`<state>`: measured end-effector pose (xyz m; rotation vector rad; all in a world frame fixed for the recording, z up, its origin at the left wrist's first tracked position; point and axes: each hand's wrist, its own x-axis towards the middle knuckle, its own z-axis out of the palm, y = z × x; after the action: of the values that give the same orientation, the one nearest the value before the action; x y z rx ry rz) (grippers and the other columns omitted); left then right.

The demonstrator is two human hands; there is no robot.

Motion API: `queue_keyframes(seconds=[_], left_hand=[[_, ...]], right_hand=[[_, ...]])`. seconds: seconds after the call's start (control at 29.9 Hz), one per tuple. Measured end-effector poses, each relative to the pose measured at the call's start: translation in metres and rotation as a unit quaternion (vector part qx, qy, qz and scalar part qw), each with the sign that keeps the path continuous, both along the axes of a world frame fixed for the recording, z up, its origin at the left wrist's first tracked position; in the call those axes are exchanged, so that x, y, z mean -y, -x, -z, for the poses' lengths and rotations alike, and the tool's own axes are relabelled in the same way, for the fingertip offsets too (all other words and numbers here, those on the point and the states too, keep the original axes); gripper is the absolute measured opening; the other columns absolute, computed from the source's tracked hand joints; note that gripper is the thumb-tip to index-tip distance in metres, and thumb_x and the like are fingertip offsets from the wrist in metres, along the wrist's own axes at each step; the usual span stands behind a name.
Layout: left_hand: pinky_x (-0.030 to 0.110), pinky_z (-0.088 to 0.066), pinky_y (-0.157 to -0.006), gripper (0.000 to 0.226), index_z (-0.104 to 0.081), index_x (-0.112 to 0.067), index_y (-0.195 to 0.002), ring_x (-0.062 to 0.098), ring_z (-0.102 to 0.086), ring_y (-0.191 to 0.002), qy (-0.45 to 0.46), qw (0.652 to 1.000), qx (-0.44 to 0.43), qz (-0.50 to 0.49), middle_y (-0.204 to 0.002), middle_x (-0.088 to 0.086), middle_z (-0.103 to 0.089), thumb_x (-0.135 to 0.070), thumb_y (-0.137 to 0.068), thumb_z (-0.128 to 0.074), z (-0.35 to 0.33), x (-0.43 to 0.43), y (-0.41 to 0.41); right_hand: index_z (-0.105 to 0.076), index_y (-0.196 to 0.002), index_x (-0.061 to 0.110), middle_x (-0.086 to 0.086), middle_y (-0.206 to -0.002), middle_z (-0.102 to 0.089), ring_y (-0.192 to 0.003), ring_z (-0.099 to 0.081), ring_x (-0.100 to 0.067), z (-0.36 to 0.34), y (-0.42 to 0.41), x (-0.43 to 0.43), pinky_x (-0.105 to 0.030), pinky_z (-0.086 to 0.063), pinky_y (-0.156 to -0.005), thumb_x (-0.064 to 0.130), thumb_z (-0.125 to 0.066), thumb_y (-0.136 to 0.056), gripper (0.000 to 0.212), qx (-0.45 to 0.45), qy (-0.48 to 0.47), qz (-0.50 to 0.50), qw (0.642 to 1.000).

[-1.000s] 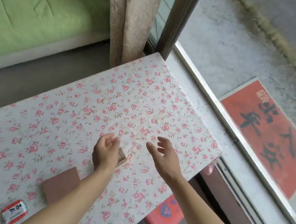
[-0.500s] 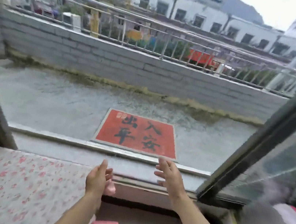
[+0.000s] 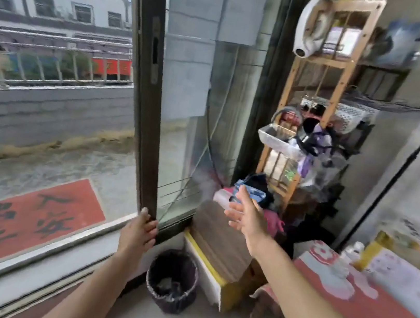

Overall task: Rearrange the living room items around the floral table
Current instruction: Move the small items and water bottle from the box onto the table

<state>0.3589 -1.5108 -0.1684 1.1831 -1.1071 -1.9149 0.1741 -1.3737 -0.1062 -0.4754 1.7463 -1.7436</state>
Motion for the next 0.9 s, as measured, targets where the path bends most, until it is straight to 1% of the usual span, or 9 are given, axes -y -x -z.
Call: queue_keyframes(seconds=[0.07, 0.13, 0.37, 0.43, 0.54, 0.57, 0.64, 0.7, 0.9], left_hand=[[0.023, -0.041, -0.056, 0.030, -0.056, -0.020, -0.098, 0.007, -0.059, -0.066, 0.004, 0.997, 0.007, 0.072, -0.077, -0.005, -0.064, -0.048, -0.088, -0.055, -0.003, -0.033, 0.062], [0.020, -0.037, -0.049, 0.027, -0.060, -0.019, -0.090, 0.010, -0.058, -0.066, -0.001, 0.995, 0.006, 0.097, -0.080, -0.001, -0.066, -0.046, -0.090, -0.054, -0.002, -0.055, 0.102], [0.024, -0.039, -0.061, 0.026, -0.063, -0.017, -0.082, 0.013, -0.053, -0.066, -0.033, 0.975, 0.031, 0.220, -0.077, 0.002, -0.062, -0.040, -0.091, -0.055, 0.019, -0.134, 0.248], [0.027, -0.043, -0.066, 0.031, -0.065, -0.014, -0.089, 0.015, -0.055, -0.073, -0.031, 0.960, 0.055, 0.273, -0.082, 0.004, -0.064, -0.043, -0.091, -0.053, 0.025, -0.155, 0.297], [0.036, -0.050, -0.090, 0.045, -0.059, -0.007, -0.118, 0.026, -0.063, -0.102, -0.028, 0.946, 0.067, 0.317, -0.109, 0.014, -0.067, -0.042, -0.091, -0.054, 0.033, -0.170, 0.353], [0.035, -0.050, -0.090, 0.039, -0.060, -0.008, -0.116, 0.025, -0.064, -0.100, -0.020, 0.943, 0.058, 0.327, -0.107, 0.013, -0.068, -0.038, -0.091, -0.057, 0.034, -0.174, 0.372], [0.029, -0.048, -0.074, 0.020, -0.063, -0.014, -0.104, 0.018, -0.061, -0.080, 0.000, 0.928, 0.071, 0.366, -0.088, 0.006, -0.066, -0.029, -0.091, -0.059, 0.044, -0.182, 0.419], [0.027, -0.045, -0.069, 0.016, -0.063, -0.015, -0.102, 0.015, -0.059, -0.077, 0.012, 0.913, 0.086, 0.400, -0.086, 0.003, -0.065, -0.025, -0.090, -0.061, 0.056, -0.186, 0.459], [0.033, -0.054, -0.081, 0.040, -0.058, -0.012, -0.121, 0.014, -0.062, -0.081, 0.074, 0.852, 0.157, 0.495, -0.108, 0.011, -0.066, -0.027, -0.084, -0.068, 0.101, -0.193, 0.549]], right_hand=[[-0.060, -0.114, 0.017, -0.005, -0.100, -0.064, -0.086, -0.063, -0.020, 0.010, 0.049, -0.042, -0.029, -0.045, -0.067, 0.054, -0.047, -0.092, 0.045, 0.000, -0.002, 0.063, 0.998], [-0.058, -0.109, 0.018, -0.006, -0.099, -0.065, -0.086, -0.064, -0.021, 0.018, 0.076, -0.072, -0.029, -0.047, -0.069, 0.053, -0.046, -0.093, 0.040, 0.003, -0.015, 0.099, 0.995], [-0.056, -0.122, 0.019, -0.005, -0.106, -0.067, -0.095, -0.066, -0.022, 0.050, 0.173, -0.185, -0.035, -0.050, -0.079, 0.058, -0.048, -0.090, 0.052, 0.036, -0.050, 0.237, 0.970], [-0.056, -0.125, 0.020, -0.006, -0.107, -0.068, -0.098, -0.066, -0.023, 0.057, 0.207, -0.211, -0.037, -0.049, -0.082, 0.059, -0.046, -0.090, 0.053, 0.035, -0.056, 0.274, 0.959], [-0.056, -0.125, 0.020, -0.003, -0.102, -0.068, -0.095, -0.065, -0.021, 0.063, 0.247, -0.234, -0.040, -0.048, -0.089, 0.057, -0.044, -0.092, 0.052, 0.036, -0.055, 0.306, 0.950], [-0.057, -0.125, 0.019, -0.002, -0.101, -0.069, -0.094, -0.066, -0.020, 0.063, 0.259, -0.239, -0.039, -0.049, -0.086, 0.058, -0.044, -0.091, 0.053, 0.039, -0.057, 0.309, 0.948], [-0.057, -0.122, 0.020, 0.000, -0.096, -0.070, -0.088, -0.067, -0.017, 0.069, 0.292, -0.249, -0.032, -0.050, -0.072, 0.058, -0.045, -0.091, 0.051, 0.050, -0.070, 0.340, 0.936], [-0.056, -0.119, 0.024, 0.003, -0.093, -0.070, -0.086, -0.067, -0.015, 0.072, 0.317, -0.255, -0.027, -0.048, -0.065, 0.058, -0.045, -0.091, 0.046, 0.055, -0.077, 0.358, 0.929], [-0.056, -0.105, 0.038, 0.001, -0.117, -0.063, -0.099, -0.063, -0.015, 0.101, 0.376, -0.279, -0.038, -0.051, -0.087, 0.055, -0.049, -0.089, 0.024, 0.039, -0.127, 0.368, 0.920]])
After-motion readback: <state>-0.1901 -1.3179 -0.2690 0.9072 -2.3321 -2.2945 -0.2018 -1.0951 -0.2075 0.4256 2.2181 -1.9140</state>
